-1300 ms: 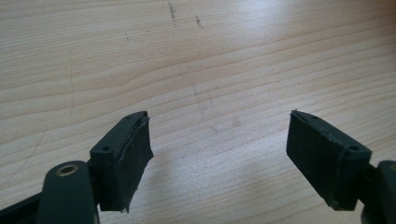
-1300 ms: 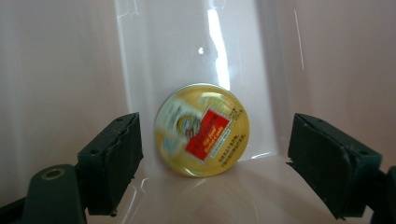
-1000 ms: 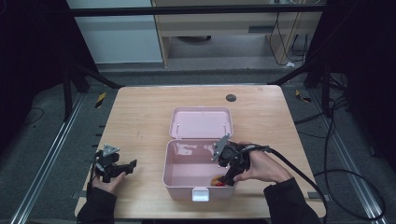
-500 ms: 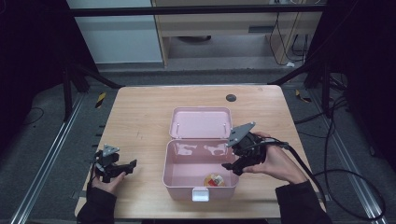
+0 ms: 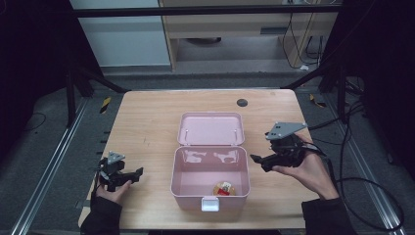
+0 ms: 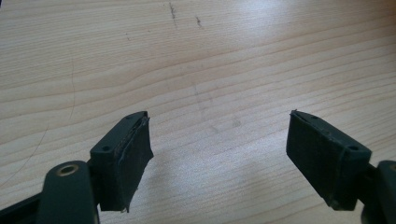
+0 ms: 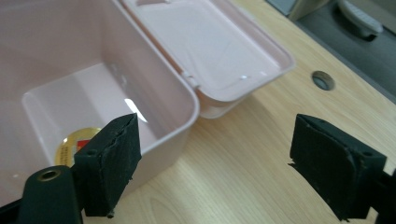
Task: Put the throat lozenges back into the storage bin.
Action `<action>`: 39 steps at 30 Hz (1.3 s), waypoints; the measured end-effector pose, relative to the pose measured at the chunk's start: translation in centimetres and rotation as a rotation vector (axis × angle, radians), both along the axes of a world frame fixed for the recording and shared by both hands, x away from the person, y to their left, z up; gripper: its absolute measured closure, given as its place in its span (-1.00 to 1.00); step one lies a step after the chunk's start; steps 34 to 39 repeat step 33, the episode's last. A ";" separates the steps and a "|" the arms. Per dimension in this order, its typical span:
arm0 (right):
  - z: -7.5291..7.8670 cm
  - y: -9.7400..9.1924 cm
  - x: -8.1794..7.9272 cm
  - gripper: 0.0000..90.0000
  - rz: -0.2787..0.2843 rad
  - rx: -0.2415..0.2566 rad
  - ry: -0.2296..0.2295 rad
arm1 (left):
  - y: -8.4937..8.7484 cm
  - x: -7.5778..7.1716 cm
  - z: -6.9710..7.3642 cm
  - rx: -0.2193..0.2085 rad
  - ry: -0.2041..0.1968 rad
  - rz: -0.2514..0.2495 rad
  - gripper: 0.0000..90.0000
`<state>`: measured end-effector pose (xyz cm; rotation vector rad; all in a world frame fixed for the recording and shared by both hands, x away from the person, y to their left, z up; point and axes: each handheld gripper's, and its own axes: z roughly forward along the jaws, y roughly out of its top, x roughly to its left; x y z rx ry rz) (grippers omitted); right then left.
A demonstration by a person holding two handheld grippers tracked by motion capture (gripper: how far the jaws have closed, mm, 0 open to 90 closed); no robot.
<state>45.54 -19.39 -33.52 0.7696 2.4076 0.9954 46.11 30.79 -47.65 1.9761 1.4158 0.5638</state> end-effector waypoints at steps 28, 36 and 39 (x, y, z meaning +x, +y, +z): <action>-9.2 -6.8 0.0 -0.84 -0.388 0.138 -0.020 | 0.1 0.0 -0.1 0.002 0.000 0.000 -0.47; -10.6 -7.8 0.1 -0.86 -0.447 0.154 -0.028 | 0.0 0.0 -0.1 0.005 -0.004 0.003 -0.50; -10.6 -7.8 0.1 -0.86 -0.447 0.154 -0.028 | 0.0 0.0 -0.1 0.005 -0.004 0.003 -0.50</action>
